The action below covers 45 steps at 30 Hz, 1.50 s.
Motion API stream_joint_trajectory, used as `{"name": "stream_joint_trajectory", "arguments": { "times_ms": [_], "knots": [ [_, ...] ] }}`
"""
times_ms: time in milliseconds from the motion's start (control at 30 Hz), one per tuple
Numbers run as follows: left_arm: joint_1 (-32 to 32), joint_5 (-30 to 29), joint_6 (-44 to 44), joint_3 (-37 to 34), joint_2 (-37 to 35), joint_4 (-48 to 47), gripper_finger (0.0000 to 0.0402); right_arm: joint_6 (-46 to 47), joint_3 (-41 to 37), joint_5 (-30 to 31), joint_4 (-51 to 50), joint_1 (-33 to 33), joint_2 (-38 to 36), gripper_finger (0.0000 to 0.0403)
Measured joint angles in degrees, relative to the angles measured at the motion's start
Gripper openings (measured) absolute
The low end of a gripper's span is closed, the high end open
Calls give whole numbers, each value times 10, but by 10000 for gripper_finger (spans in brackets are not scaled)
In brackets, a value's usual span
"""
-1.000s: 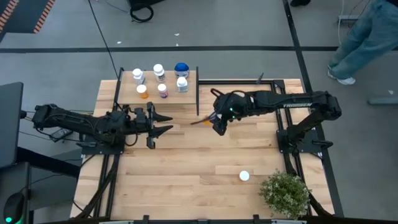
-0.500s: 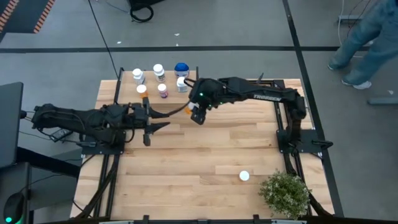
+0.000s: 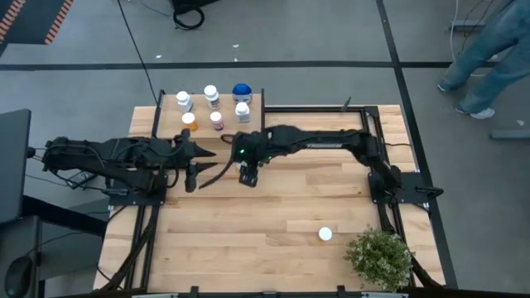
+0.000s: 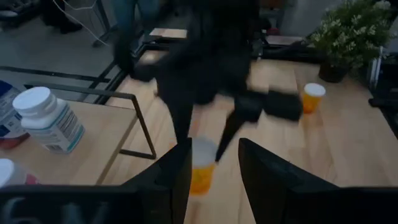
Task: Pick and place medicine bottles onto shelf by color
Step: Put the top orange pill bottle on the shelf
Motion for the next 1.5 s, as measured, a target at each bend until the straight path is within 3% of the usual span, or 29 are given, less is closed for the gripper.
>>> {"name": "stream_joint_trajectory", "arguments": {
  "times_ms": [267,1200,1500],
  "knots": [
    [0,0,-2,0,0,-21,126,-7,0,-11,45,5,59,229],
    [0,0,2,-1,-2,-5,121,-13,-14,-29,140,16,84,229],
    [0,-9,24,-28,-3,51,123,-11,-15,-29,139,24,95,229]
  ]
}}
